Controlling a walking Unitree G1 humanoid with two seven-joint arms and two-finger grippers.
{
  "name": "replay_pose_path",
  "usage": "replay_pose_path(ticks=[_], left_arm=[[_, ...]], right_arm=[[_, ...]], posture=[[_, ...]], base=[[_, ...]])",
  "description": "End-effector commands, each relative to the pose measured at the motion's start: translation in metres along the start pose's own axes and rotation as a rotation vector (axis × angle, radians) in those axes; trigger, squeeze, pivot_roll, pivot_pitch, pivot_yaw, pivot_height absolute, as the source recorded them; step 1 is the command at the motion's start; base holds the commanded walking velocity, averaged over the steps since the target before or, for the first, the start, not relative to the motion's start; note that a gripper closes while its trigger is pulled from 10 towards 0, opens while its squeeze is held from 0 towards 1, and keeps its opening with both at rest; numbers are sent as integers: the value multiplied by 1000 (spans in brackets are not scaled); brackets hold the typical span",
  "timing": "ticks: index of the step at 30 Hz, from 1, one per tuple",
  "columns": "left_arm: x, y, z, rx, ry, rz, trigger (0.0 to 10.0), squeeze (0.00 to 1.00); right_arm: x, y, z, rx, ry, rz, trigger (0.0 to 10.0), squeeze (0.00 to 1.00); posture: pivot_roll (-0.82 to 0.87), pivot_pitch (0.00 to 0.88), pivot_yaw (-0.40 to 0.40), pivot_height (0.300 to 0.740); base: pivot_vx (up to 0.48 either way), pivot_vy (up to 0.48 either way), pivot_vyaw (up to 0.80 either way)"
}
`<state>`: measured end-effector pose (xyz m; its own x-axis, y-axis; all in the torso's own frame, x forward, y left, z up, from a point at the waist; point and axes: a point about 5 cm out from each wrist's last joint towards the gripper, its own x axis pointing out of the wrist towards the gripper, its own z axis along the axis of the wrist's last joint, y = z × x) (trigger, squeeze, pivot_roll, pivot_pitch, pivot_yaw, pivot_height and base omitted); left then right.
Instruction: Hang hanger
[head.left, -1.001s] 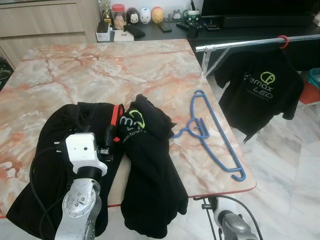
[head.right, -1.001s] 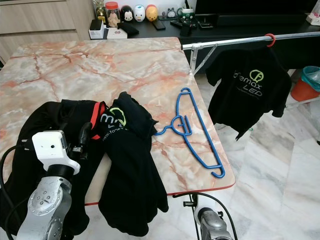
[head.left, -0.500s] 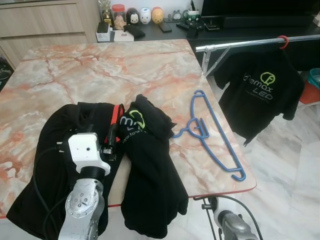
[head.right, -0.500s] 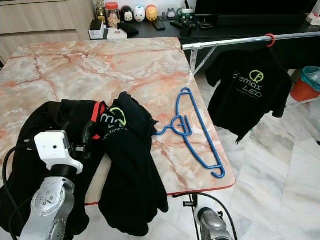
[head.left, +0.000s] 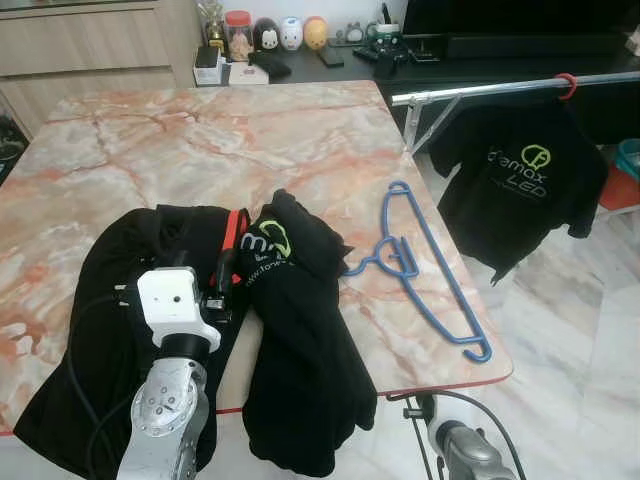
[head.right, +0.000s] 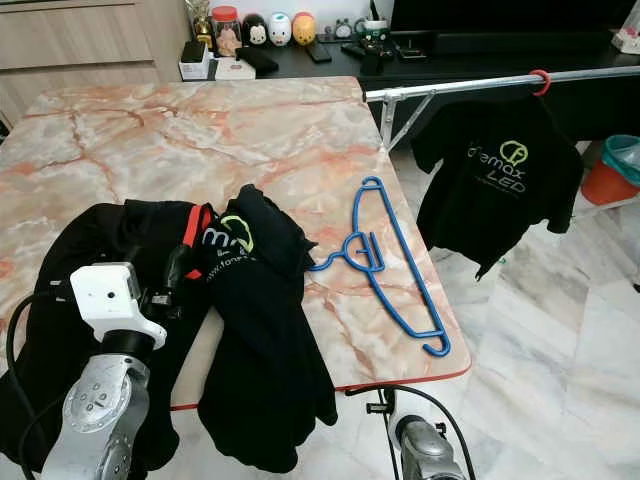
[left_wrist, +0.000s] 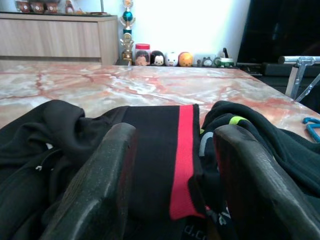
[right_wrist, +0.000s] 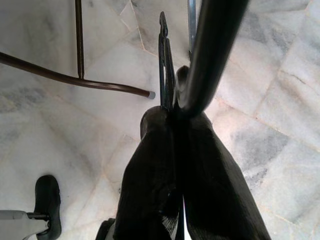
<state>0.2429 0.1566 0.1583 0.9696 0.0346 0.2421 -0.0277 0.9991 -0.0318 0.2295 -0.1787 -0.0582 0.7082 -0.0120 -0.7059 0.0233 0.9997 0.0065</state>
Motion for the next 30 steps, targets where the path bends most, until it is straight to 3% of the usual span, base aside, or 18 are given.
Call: replay_pose_path(ticks=[1,30], left_arm=[[0,2,-2,11,3,6,10000,0],[-1,5,-2,15,1,19,10000,0]], right_arm=[[-1,-1,-3,-3,15,-1,10000,0],[0,0,-1,0,13,4,10000,0]], posture=[[93,63,-38,740],[95,88,-37,740]], base=[[-289,0,0],[-291,0,0]])
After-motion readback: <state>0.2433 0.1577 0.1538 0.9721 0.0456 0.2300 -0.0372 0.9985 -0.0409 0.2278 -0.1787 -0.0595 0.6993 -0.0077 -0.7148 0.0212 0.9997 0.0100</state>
